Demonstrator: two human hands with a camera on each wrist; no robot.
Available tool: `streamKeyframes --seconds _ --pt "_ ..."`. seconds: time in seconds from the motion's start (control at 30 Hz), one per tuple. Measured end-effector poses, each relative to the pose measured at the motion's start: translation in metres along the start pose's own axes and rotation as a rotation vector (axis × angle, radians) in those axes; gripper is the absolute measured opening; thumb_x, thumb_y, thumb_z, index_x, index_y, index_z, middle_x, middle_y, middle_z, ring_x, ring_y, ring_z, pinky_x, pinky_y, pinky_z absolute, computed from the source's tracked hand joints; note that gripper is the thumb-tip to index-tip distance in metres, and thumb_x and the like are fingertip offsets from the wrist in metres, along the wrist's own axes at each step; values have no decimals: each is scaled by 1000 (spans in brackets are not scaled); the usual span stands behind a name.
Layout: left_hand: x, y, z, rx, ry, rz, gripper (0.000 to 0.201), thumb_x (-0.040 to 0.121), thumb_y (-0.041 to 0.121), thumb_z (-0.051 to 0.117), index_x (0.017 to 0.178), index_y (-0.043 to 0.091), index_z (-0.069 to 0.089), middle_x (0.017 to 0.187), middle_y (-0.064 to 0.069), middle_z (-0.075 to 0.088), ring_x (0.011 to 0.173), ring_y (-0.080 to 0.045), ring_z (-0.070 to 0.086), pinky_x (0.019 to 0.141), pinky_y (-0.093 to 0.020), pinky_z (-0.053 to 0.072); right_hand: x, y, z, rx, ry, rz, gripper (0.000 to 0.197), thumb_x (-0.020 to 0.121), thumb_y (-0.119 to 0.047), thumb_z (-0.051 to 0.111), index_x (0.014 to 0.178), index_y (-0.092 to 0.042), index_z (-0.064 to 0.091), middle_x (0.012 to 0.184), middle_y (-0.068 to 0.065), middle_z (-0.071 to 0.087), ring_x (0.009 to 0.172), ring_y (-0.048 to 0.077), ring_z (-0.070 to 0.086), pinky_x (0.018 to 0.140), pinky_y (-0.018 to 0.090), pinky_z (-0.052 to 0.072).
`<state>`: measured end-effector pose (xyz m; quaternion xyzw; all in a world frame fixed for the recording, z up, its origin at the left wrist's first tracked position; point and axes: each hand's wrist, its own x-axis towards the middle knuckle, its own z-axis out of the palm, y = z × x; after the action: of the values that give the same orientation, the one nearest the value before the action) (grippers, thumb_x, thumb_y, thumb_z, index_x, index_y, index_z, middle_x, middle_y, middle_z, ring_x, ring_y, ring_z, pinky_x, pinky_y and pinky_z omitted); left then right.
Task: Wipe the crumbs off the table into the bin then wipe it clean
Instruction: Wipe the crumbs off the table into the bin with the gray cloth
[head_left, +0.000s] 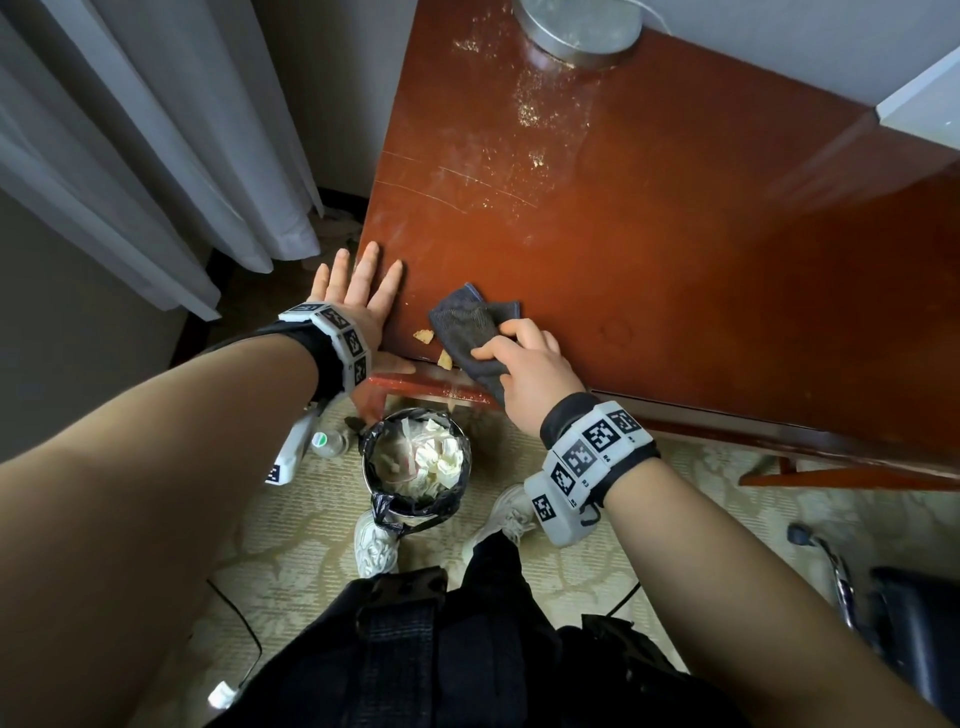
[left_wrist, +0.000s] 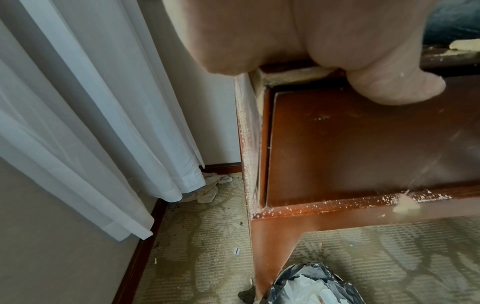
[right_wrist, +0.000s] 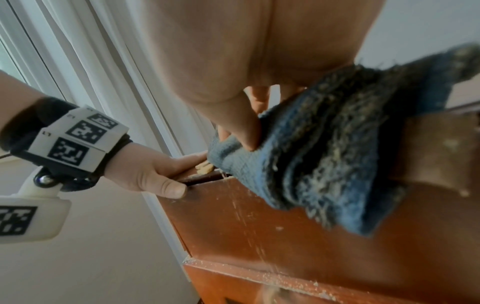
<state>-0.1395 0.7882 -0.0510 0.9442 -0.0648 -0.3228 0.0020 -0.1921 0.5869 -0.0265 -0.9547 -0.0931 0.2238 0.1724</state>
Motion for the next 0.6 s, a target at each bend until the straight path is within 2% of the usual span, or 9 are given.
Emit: streamKeyframes --seconds 0.17,0.33,0.4,0.47,0.6 --pt "0 -1 2 2 18 13 123 67 76 55 143 26 -28 148 -4 -37 140 -30 -25 115 -44 -11 -6 5 -4 70 7 -29 42 87 5 39 117 -18 58 136 1 36 123 26 32 102 35 34" --pt "-1 -2 2 5 34 26 121 69 73 57 144 25 -26 149 -5 -35 140 -31 -23 117 -44 -9 8 2 -20 151 185 5 47 86 8 38 119 -18 58 135 2 38 126 24 31 101 25 27" --pt "0 -2 2 2 37 28 121 69 73 56 144 25 -26 149 -5 -35 141 -32 -23 116 -44 -9 21 -3 -26 96 210 -20 47 86 7 39 120 -19 58 136 2 39 125 26 32 103 32 31" --pt "1 -2 3 5 38 29 121 69 74 56 144 25 -26 149 -6 -35 140 -32 -23 116 -44 -9 33 -8 -26 2 148 -67 47 85 6 42 120 -21 57 137 1 38 124 27 33 102 38 34" --pt "4 -3 5 11 37 22 124 66 77 54 143 25 -28 149 -5 -36 140 -32 -23 116 -45 -8 41 -12 -21 -141 17 -106 52 84 7 44 122 -26 53 141 -5 33 125 24 32 99 38 31"
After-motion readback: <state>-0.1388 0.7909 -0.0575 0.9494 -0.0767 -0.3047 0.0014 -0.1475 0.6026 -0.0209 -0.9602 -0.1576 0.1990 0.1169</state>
